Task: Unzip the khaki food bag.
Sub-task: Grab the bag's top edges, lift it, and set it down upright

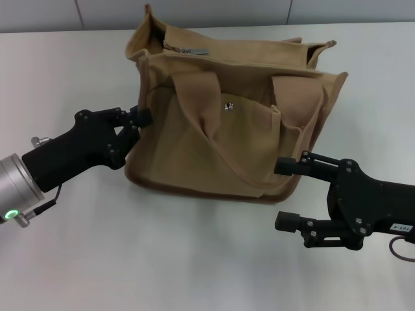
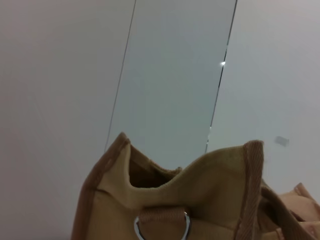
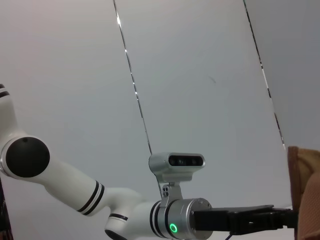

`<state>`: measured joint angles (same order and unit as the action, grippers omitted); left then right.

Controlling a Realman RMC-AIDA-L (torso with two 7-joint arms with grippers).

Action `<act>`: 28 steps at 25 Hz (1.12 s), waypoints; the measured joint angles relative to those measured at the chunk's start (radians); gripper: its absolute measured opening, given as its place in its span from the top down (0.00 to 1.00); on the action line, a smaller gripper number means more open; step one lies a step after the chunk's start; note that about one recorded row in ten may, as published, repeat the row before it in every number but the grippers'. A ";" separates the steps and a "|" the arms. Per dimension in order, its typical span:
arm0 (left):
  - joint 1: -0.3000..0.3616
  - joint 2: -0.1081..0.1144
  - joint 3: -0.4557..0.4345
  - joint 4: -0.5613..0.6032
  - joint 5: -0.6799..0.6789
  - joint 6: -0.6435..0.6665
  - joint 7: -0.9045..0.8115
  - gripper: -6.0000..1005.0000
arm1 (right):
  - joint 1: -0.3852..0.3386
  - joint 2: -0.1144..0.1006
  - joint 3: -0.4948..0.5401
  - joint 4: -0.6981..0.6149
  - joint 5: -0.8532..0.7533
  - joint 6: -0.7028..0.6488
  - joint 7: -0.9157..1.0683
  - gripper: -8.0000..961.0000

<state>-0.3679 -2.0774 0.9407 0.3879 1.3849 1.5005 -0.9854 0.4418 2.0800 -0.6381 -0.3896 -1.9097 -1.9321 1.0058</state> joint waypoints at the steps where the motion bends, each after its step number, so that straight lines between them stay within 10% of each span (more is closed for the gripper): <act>1: 0.000 0.000 0.000 0.000 -0.003 -0.002 0.000 0.82 | 0.000 0.000 0.000 0.000 0.000 0.000 0.000 0.12; 28: -0.005 0.011 -0.134 0.111 -0.114 0.183 -0.007 0.94 | -0.029 0.001 0.037 0.027 0.136 0.009 -0.080 0.12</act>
<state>-0.3729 -2.0664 0.8072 0.4987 1.2708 1.6831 -0.9920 0.4128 2.0813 -0.6013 -0.3630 -1.7738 -1.9232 0.9259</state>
